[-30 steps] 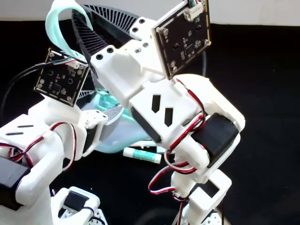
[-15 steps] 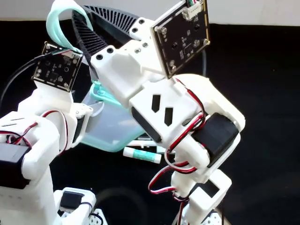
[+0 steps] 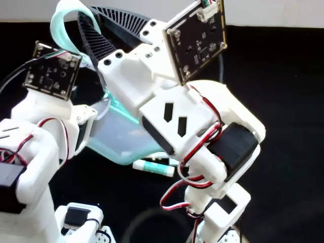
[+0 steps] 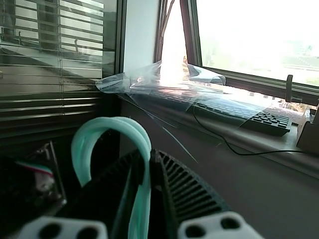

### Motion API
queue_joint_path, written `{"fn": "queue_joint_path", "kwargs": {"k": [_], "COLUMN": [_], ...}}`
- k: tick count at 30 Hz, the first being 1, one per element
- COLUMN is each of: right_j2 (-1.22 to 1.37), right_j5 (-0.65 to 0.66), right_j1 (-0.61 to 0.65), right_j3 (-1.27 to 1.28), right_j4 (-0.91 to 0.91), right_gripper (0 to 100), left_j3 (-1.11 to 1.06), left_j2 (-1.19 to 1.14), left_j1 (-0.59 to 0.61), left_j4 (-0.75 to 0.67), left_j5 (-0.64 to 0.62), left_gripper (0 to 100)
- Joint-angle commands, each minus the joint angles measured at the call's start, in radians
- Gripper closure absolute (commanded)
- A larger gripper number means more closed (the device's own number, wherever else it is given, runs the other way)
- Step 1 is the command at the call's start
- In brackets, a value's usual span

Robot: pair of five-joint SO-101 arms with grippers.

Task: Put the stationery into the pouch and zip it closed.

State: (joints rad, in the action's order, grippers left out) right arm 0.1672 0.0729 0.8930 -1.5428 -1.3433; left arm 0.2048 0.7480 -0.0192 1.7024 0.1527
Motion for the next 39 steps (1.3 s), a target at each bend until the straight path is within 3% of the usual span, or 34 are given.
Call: {"fn": "queue_joint_path", "kwargs": {"k": [1, 16, 23, 31, 39], "right_j2": [-0.01, -0.008, -0.008, -0.005, -0.008], "right_j5": [0.011, 0.011, 0.009, 0.011, 0.012], "right_j1": [-0.013, -0.008, -0.005, 0.021, -0.012], "right_j3": [-0.025, -0.025, -0.082, -0.177, -0.183], "right_j4": [-0.001, -0.001, -0.031, -0.084, -0.142], "right_gripper": [99.2, 99.2, 99.2, 99.2, 99.2], "left_j3": [0.033, -0.125, -0.289, -0.364, -0.355], "left_j2": [0.005, 0.004, 0.004, 0.002, 0.012], "left_j1": [0.013, 0.005, 0.005, 0.005, 0.047], "left_j4": [-0.025, -0.103, -0.224, -0.285, -0.222], "left_j5": [0.008, 0.003, 0.003, 0.025, 0.121], "left_gripper": [76, 76, 76, 98, 99]}}
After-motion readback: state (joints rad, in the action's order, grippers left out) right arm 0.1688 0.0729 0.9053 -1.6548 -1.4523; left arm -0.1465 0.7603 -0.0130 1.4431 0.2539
